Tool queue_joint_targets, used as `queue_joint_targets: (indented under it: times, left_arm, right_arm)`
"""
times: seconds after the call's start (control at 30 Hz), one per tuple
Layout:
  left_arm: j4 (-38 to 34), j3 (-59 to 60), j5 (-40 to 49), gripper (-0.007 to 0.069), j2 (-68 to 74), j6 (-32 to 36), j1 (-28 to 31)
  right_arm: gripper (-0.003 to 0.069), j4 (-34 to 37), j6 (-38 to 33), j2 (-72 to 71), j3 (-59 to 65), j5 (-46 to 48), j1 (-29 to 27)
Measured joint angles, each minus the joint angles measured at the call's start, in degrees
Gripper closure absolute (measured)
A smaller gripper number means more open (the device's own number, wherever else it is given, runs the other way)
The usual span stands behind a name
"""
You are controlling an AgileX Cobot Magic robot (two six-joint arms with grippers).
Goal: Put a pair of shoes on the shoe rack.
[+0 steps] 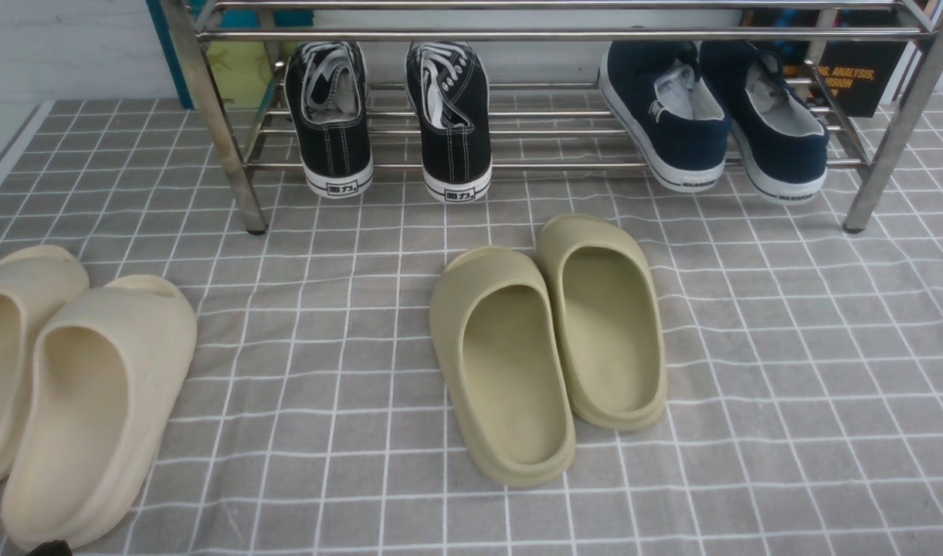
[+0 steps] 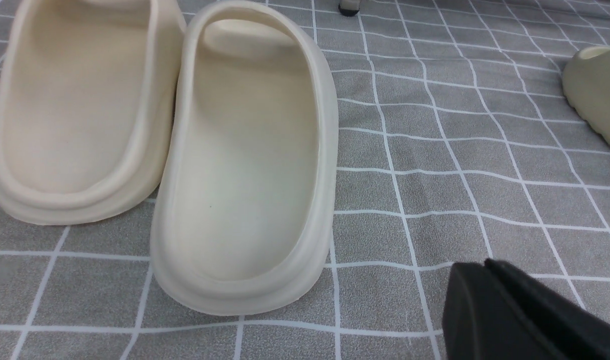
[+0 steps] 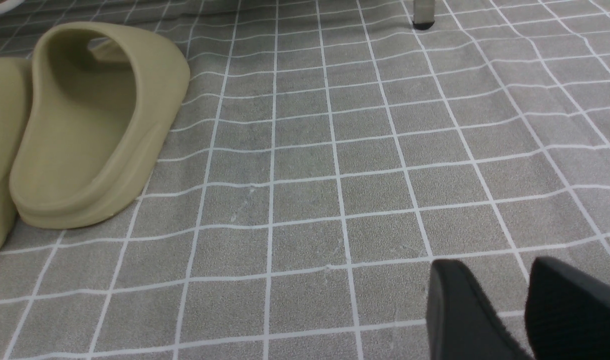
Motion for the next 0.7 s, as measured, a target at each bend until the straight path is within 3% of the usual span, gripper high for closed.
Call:
queue_joint_targets:
  times: [0.7]
  left_arm:
    - [0.0, 0.0, 0.04, 0.059, 0.0, -0.05, 0.0]
  right_arm:
    - [0.0419, 0.0, 0.0, 0.0, 0.0, 0.0, 0.0]
